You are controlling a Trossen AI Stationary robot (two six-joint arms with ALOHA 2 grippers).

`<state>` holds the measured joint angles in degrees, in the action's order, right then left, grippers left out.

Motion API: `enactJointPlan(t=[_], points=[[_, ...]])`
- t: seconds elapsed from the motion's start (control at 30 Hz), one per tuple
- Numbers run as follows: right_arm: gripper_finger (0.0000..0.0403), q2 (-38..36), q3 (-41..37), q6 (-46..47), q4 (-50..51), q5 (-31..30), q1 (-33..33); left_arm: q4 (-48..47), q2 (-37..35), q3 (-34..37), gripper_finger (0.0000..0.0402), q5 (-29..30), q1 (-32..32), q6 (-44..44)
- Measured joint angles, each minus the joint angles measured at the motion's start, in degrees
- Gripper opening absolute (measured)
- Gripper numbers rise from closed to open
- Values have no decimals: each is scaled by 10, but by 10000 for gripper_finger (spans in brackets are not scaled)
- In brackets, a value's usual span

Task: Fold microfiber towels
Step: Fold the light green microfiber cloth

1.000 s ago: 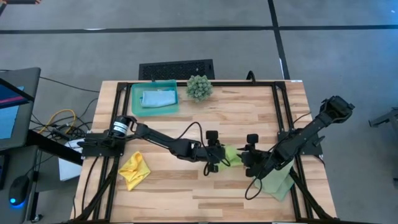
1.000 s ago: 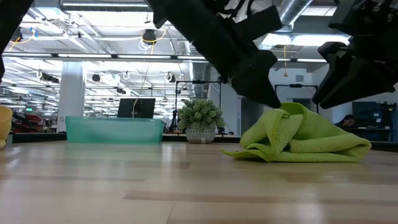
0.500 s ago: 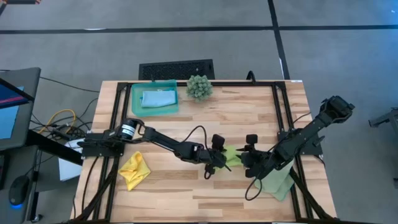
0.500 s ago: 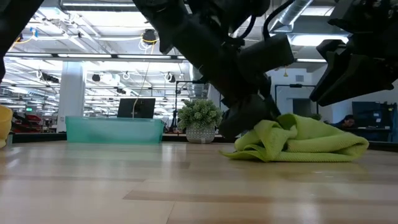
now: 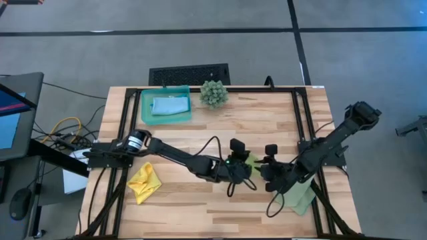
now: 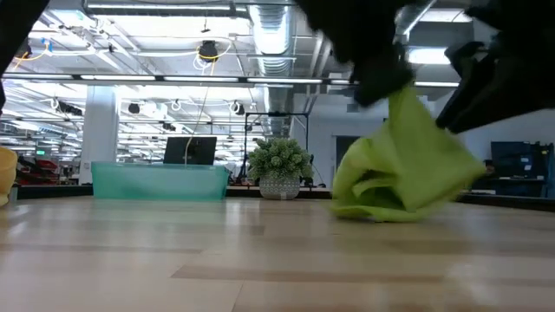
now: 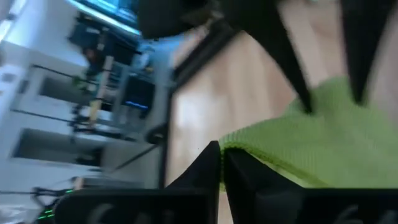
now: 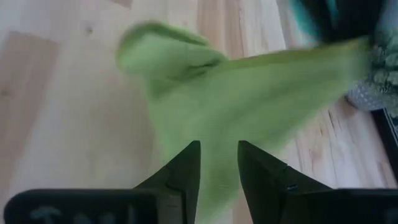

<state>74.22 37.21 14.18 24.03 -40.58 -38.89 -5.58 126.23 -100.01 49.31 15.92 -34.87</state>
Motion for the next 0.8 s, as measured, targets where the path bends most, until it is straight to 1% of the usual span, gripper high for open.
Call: enactJointPlan(t=[0.07,0.23,0.27,0.3,0.37,0.47,0.53,0.63,0.7,0.8], points=[[125,-13,6,13,20,-6,-14,-43,0,-48,2,30,7,-3],[117,-52,10,43,55,-51,-57,-145,0,-181,1,136,17,-14],[116,-59,10,52,63,-59,-64,-168,0,-210,1,150,18,-9],[116,-65,10,59,71,-62,-71,-196,0,-238,1,154,18,5],[116,-73,10,72,81,-62,-80,-265,-1,-286,1,150,17,64],[116,-75,10,84,83,-62,-87,-411,-2,-337,1,100,10,194],[116,-68,10,84,74,-62,-86,-513,-2,-351,0,51,0,290],[116,-43,10,84,49,-61,-76,-641,-1,-338,0,-4,-16,420],[116,-20,10,84,38,-56,-66,-708,-1,-312,0,-8,-21,492],[117,18,10,79,35,-7,-48,-783,0,-258,0,8,-19,579]])
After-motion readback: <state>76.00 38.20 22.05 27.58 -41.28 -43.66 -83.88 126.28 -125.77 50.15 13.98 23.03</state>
